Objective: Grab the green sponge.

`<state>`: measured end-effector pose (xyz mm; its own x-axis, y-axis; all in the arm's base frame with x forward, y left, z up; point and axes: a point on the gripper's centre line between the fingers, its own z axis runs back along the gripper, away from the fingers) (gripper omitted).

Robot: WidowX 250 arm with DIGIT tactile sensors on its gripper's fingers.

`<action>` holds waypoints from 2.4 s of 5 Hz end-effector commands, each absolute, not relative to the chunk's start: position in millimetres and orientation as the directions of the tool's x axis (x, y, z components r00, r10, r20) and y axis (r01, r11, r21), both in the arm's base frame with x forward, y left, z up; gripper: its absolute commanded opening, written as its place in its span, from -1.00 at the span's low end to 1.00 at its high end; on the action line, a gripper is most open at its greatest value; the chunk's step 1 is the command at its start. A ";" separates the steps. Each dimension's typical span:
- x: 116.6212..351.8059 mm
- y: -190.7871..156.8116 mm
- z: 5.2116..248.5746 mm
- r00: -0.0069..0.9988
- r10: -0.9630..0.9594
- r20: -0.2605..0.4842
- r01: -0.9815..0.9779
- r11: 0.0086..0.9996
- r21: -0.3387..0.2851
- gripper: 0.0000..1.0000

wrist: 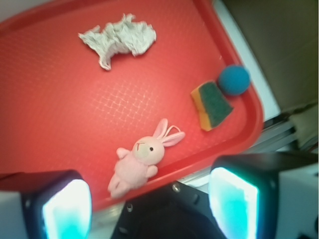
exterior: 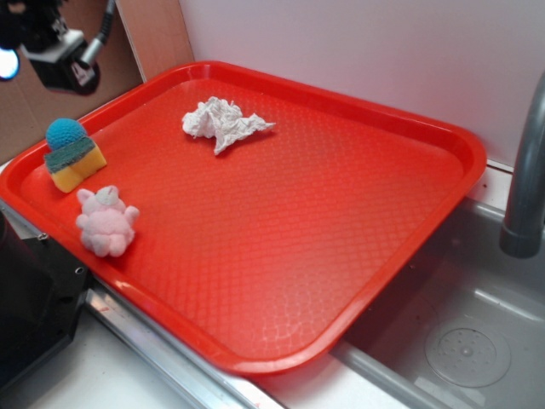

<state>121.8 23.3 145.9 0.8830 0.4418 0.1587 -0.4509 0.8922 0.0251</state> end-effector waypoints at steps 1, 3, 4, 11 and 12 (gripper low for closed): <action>134.8 54.2 101.3 0.889 0.418 0.187 -0.439 0.894 0.088 1.00; 129.4 81.1 62.9 0.892 0.424 0.158 -0.441 0.892 0.098 1.00; 122.8 90.5 56.6 0.884 0.442 0.153 -0.460 0.880 0.119 1.00; 134.0 135.1 25.8 0.877 0.457 0.147 -0.466 0.884 0.030 1.00; 139.2 136.7 25.2 0.884 0.444 0.143 -0.453 0.891 0.032 0.92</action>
<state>134.4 129.3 18.9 0.8802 0.4610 0.1132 -0.4653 0.8851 0.0133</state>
